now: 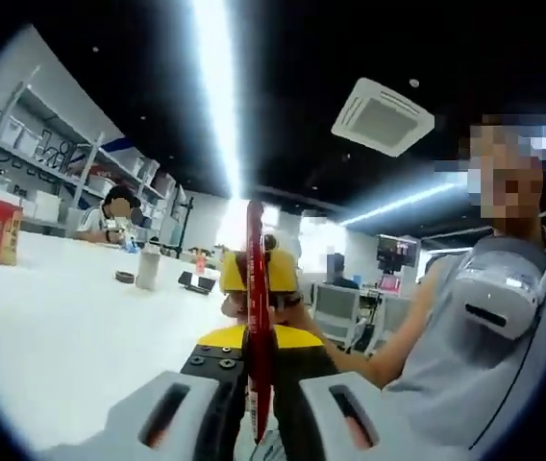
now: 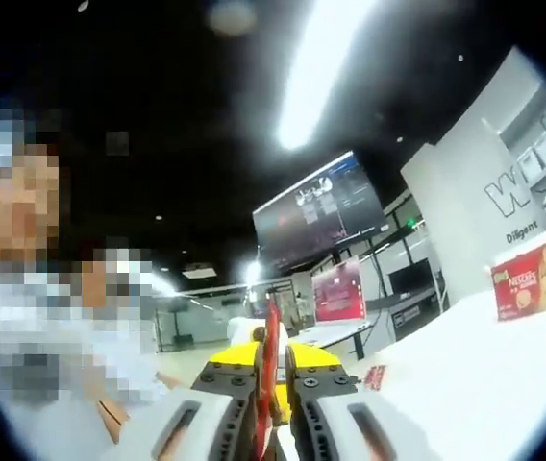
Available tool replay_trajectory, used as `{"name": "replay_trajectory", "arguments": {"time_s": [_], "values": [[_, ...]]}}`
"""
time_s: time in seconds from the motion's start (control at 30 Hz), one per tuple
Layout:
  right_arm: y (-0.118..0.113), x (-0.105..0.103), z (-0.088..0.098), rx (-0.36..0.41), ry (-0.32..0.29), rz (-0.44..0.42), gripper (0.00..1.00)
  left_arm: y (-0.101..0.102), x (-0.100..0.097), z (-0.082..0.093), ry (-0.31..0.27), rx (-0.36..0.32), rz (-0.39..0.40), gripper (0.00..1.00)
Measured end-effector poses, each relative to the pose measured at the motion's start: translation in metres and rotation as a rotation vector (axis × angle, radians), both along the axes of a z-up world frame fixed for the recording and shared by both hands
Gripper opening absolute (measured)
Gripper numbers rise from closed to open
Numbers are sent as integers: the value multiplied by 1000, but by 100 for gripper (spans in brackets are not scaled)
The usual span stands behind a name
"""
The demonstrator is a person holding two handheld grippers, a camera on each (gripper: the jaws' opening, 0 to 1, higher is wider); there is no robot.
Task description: Tear open the coffee pouch, take out the coffee, and pour the coffee from the pouch into the cup
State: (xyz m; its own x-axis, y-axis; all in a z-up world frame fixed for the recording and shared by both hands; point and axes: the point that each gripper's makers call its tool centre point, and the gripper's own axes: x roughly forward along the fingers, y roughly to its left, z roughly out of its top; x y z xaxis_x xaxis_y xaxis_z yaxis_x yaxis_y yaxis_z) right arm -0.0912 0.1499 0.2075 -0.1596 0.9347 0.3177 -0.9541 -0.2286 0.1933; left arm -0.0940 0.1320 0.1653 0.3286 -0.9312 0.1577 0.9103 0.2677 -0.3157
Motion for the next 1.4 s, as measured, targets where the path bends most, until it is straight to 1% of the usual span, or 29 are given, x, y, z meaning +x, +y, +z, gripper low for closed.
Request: {"name": "replay_trajectory", "arguments": {"time_s": [0.03,0.07,0.17,0.23,0.27,0.33,0.43,0.47,0.53,0.57,0.6,0.63,0.7,0.73,0.77,0.8,0.83,0.87,0.9,0.97,1.0,1.07,1.1,1.17,1.23,1.27,1.3,1.37,1.4], "values": [[-1,-3,3,9,15,16,12,-2,-3,12,54,-62,-23,10],[-3,-8,11,38,34,43,12,-3,-8,24,63,-105,-29,10],[-8,-14,22,72,48,80,13,-11,-18,34,70,-100,-40,10],[-10,-13,26,85,58,89,13,-14,-22,33,81,-97,-56,10],[-11,-10,26,88,62,87,14,-14,-20,30,86,-90,-44,10],[-9,-6,23,83,75,84,14,-14,-15,23,104,-75,-35,10],[-8,0,19,71,91,84,14,-12,-12,20,114,-78,-41,10],[-8,2,17,63,94,79,14,-12,-10,20,109,-78,-27,10],[-5,9,9,26,96,48,14,-9,1,13,43,-8,61,10],[-4,15,5,11,96,24,13,-8,5,7,27,49,100,10],[-2,19,1,-3,102,11,10,-9,10,-5,31,131,135,11],[-1,26,-6,-28,114,-11,9,-8,16,-11,-5,191,181,11],[1,31,-11,-33,121,-9,8,-6,24,-17,-15,243,226,11],[1,34,-13,-36,127,-17,7,-5,27,-18,-22,244,235,11],[2,41,-15,-35,124,-55,7,0,37,-18,-72,264,288,11],[4,50,-18,-52,103,-106,7,4,44,-20,-107,289,328,13],[6,56,-21,-70,86,-152,7,13,57,-25,-159,354,430,14],[8,66,-23,-86,63,-220,6,21,68,-29,-174,402,513,17],[10,75,-23,-90,61,-274,6,26,74,-32,-179,436,569,20],[15,88,-20,-65,81,-362,6,35,88,-29,-248,505,725,23],[16,93,-18,-49,83,-401,6,37,92,-28,-275,537,789,23],[22,81,-19,-37,68,-428,6,42,97,-25,-336,616,911,21],[23,81,-18,-33,62,-441,6,44,96,-22,-374,653,969,18],[23,82,-16,-27,48,-464,6,42,98,-24,-400,700,1010,14],[21,82,-13,-20,0,-463,7,40,95,-23,-405,696,997,12],[18,80,-12,-11,-15,-449,7,37,92,-23,-385,665,950,11],[16,77,-9,5,-32,-419,12,35,91,-24,-365,642,918,11],[8,72,-7,22,-46,-349,23,24,86,-25,-323,559,760,11],[4,67,-7,30,-69,-307,26,20,81,-26,-289,514,690,11]]}}
